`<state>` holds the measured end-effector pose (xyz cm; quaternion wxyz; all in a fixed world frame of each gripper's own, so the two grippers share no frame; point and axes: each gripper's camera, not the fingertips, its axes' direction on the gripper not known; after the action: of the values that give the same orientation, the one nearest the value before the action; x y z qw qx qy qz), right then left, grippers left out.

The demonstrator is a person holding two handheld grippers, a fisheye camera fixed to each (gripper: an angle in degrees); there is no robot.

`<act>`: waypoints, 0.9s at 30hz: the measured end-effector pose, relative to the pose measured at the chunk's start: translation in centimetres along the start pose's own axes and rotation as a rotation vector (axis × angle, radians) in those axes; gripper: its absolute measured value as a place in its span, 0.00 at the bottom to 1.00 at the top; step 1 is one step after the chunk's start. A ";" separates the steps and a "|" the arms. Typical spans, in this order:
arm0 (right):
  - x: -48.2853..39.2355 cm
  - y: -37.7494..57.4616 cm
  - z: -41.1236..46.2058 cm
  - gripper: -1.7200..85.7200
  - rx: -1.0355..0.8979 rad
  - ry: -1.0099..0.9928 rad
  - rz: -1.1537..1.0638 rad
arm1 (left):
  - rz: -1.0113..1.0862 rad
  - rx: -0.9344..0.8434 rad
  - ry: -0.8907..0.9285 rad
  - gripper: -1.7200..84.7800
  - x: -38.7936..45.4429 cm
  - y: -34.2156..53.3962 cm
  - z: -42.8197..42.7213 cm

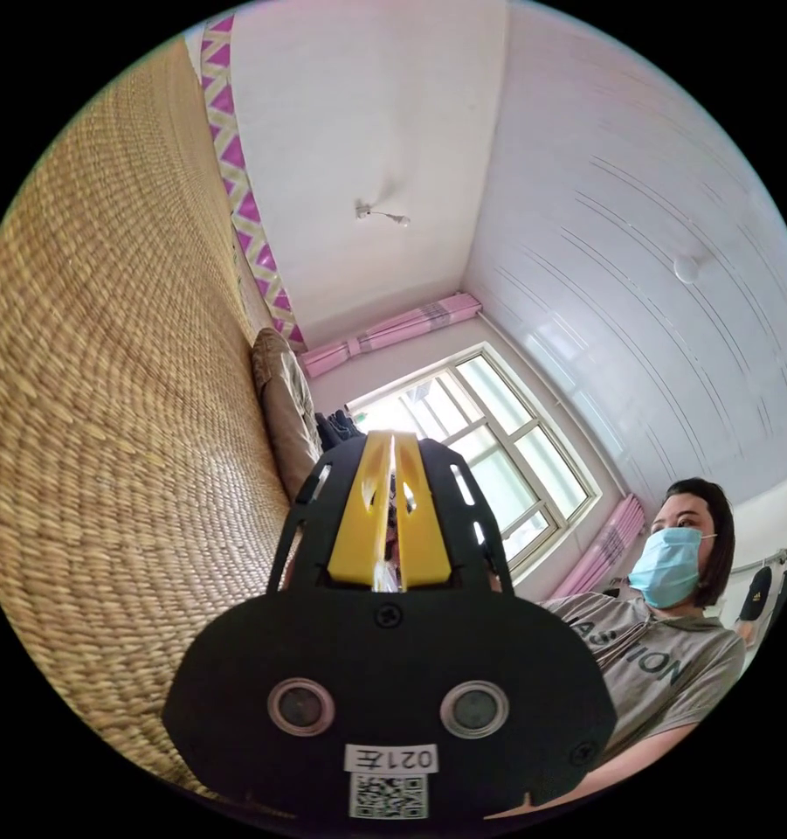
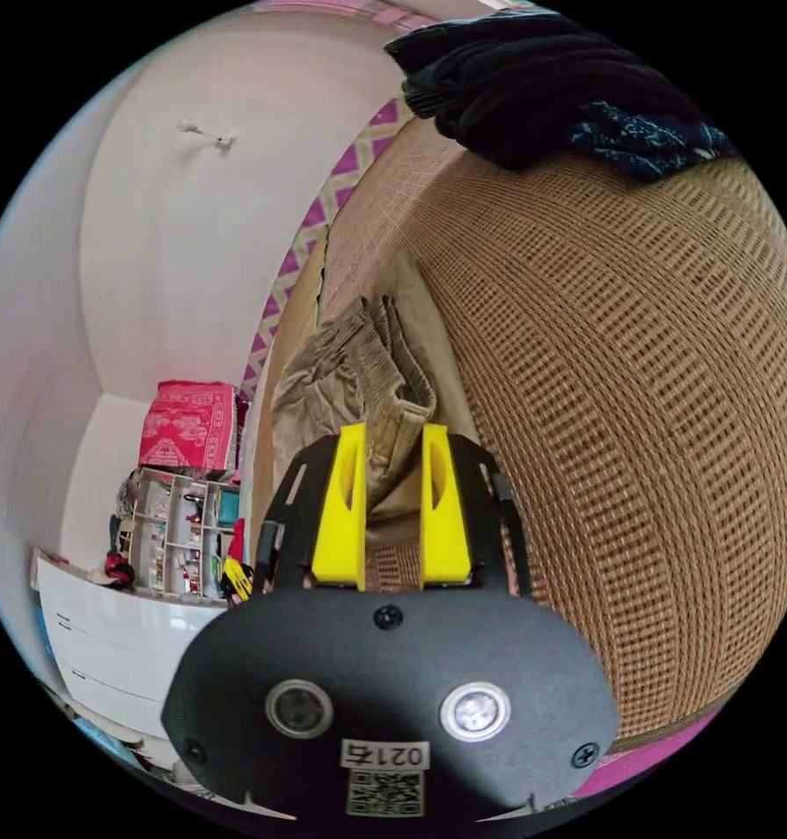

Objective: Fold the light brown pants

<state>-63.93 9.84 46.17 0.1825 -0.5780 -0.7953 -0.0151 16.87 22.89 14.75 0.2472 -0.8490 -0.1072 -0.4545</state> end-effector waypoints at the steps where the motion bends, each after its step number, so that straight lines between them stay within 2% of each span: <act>1: -0.5 0.1 0.0 0.11 0.009 -0.003 -0.007 | 0.003 0.001 0.002 0.01 0.1 0.1 -0.1; 4: -7.7 0.9 0.3 0.10 0.070 0.039 -0.206 | 0.082 0.028 0.043 0.01 1.9 0.5 -1.0; 7: -19.3 3.6 3.6 0.10 0.092 0.054 -0.474 | 0.216 0.112 0.131 0.01 5.7 1.2 -2.8; 9: -29.8 7.7 9.8 0.09 0.037 0.028 -0.683 | 0.341 0.152 0.128 0.01 11.1 1.9 -4.4; 10: -32.4 9.1 11.7 0.09 0.016 0.009 -0.729 | 0.364 0.161 0.128 0.01 12.5 2.1 -4.9; 13: -43.5 16.3 21.6 0.09 -0.102 -0.144 -0.898 | 0.495 0.187 0.126 0.01 19.3 4.0 -7.5; 15: -50.1 22.4 28.3 0.10 -0.169 -0.285 -1.017 | 0.552 0.187 0.032 0.01 22.2 5.4 -9.9; 18: -53.5 26.5 34.5 0.10 -0.270 -0.289 -1.017 | 0.513 0.181 -0.131 0.01 21.8 6.5 -12.9; 22: -51.2 26.2 34.8 0.09 -0.294 -0.271 -1.007 | 0.381 0.146 -0.163 0.01 18.3 5.9 -14.1; 25: -48.9 26.1 34.1 0.10 -0.265 -0.024 -1.107 | 0.290 0.084 -0.154 0.02 15.3 3.7 -12.2; 27: -47.0 26.6 34.2 0.11 -0.261 0.168 -1.185 | 0.249 0.028 -0.286 0.08 13.7 1.3 -9.6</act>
<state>-36.21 -16.25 -5.12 0.1328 -0.0518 -0.9559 -0.2568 18.23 16.23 30.14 0.2954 -0.9082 -0.0416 -0.2936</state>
